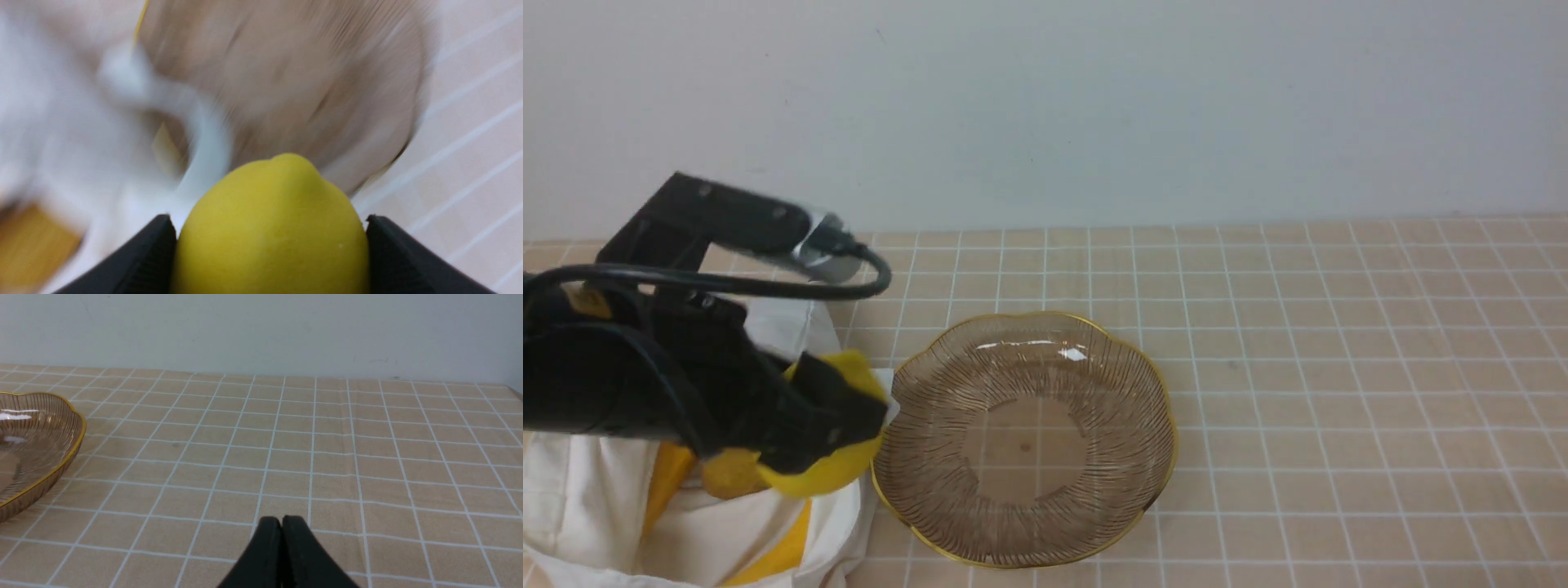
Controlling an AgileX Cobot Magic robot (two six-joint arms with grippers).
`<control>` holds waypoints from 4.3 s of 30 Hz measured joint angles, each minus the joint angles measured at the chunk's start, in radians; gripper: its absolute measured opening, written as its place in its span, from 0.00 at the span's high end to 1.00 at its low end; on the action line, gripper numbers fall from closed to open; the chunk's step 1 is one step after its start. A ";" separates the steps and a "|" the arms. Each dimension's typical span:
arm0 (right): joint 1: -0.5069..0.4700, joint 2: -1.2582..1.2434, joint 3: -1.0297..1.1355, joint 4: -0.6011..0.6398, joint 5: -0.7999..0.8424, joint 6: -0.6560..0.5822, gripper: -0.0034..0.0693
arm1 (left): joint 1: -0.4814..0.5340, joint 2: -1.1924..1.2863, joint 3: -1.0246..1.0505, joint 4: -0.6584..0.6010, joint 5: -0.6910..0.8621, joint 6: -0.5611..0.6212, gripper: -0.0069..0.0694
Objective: Take the fruit out of the bag on the brown coffee tablecloth and place them on the plate.
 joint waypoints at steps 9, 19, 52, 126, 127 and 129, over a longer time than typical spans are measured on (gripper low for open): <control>0.000 0.000 0.000 0.000 0.000 0.000 0.97 | -0.145 0.304 0.000 -0.396 -0.383 0.346 0.23; 0.000 0.000 0.000 0.000 0.000 0.000 0.97 | -0.148 0.589 0.000 -0.603 -0.537 0.425 0.20; 0.000 0.000 0.000 0.000 0.000 0.000 0.97 | -0.147 -0.375 0.013 -0.507 -0.464 0.526 0.92; 0.000 0.000 0.000 0.000 0.000 0.000 0.97 | 0.279 -1.133 0.904 0.487 -0.336 -0.465 0.92; 0.000 0.000 0.000 0.000 0.000 0.000 0.97 | 0.279 -1.133 0.904 0.487 -0.336 -0.465 0.92; 0.000 0.000 0.000 0.000 0.000 0.000 0.97 | 0.279 -1.133 0.904 0.487 -0.336 -0.465 0.92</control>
